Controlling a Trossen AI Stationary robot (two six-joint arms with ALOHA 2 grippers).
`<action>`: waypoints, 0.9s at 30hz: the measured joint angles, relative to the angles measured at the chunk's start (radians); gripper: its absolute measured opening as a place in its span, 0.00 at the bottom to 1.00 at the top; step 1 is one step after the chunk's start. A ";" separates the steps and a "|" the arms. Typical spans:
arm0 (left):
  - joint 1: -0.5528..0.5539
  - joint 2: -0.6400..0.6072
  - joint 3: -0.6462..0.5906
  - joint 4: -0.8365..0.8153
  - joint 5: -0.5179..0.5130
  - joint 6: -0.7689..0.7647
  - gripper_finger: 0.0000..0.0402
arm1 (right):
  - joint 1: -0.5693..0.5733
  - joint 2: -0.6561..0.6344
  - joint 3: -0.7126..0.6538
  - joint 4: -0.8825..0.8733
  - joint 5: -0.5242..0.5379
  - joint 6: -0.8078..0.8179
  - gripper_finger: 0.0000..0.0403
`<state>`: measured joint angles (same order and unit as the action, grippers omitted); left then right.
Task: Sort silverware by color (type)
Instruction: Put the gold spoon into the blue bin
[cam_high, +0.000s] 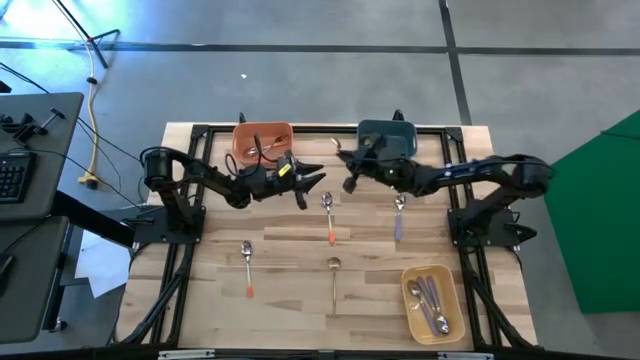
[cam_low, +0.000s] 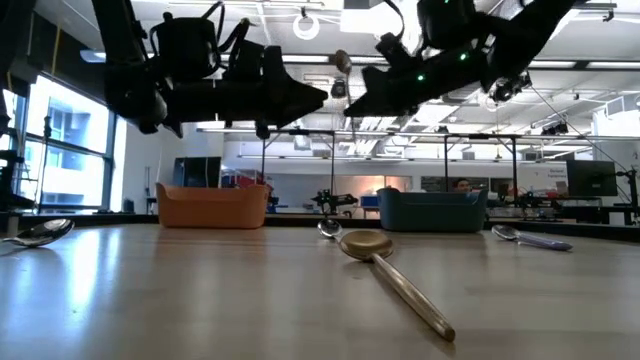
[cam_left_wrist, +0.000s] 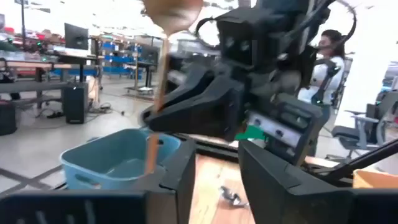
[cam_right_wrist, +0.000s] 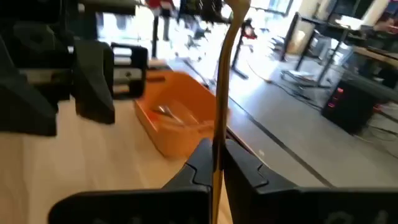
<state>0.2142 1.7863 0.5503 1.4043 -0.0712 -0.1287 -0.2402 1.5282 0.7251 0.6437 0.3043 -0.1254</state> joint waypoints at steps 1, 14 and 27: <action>0.001 0.000 -0.004 -0.003 -0.001 0.000 0.30 | -0.007 -0.028 0.000 -0.055 0.017 -0.015 0.01; 0.000 0.000 -0.066 -0.017 0.011 0.001 0.33 | -0.349 -0.149 0.080 -0.821 0.034 -0.180 0.01; 0.000 0.000 -0.066 -0.034 0.010 0.002 0.33 | -0.508 -0.015 0.080 -0.881 -0.073 -0.305 0.01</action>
<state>0.2142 1.7859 0.4839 1.3704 -0.0612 -0.1265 -0.7479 1.5131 0.8047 -0.2373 0.2318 -0.4308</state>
